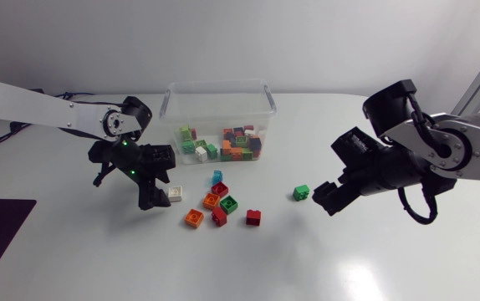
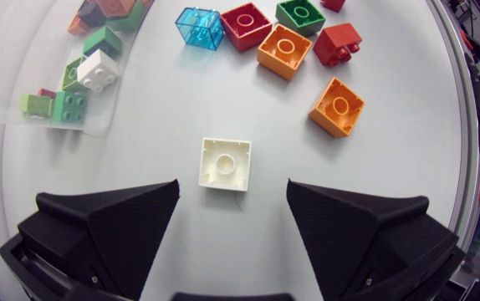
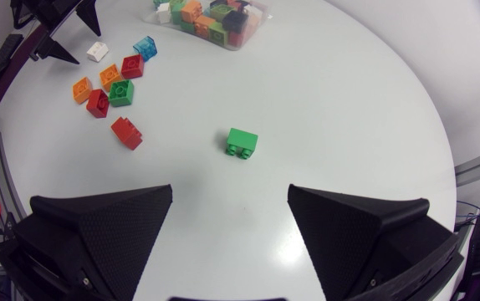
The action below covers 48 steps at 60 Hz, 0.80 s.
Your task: Place the duplo bricks in the container
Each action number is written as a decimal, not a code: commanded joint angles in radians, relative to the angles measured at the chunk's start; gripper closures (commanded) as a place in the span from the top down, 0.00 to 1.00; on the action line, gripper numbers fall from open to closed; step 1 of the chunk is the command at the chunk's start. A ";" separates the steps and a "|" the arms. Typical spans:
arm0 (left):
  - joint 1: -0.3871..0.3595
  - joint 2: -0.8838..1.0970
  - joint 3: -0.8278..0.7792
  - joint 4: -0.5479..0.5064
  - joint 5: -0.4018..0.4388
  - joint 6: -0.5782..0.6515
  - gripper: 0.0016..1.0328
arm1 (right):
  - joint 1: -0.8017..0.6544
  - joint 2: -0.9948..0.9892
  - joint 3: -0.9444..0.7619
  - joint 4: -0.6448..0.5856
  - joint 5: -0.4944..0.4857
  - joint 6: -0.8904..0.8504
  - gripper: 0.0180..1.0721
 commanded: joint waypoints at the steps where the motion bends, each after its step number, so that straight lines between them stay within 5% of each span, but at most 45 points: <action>1: 0.008 0.048 0.052 -0.018 0.009 0.058 0.79 | -0.002 0.044 0.034 0.006 -0.009 -0.021 0.95; 17: 0.015 0.105 0.090 -0.022 0.033 0.060 0.74 | 0.010 0.126 0.062 0.025 -0.009 -0.017 0.95; 29: 0.018 0.147 0.147 -0.120 0.085 0.083 0.39 | 0.023 0.182 0.083 0.048 0.004 0.013 0.95; 48: 0.006 0.157 0.167 -0.202 0.088 0.078 0.31 | 0.069 0.331 0.160 0.049 0.089 0.082 0.86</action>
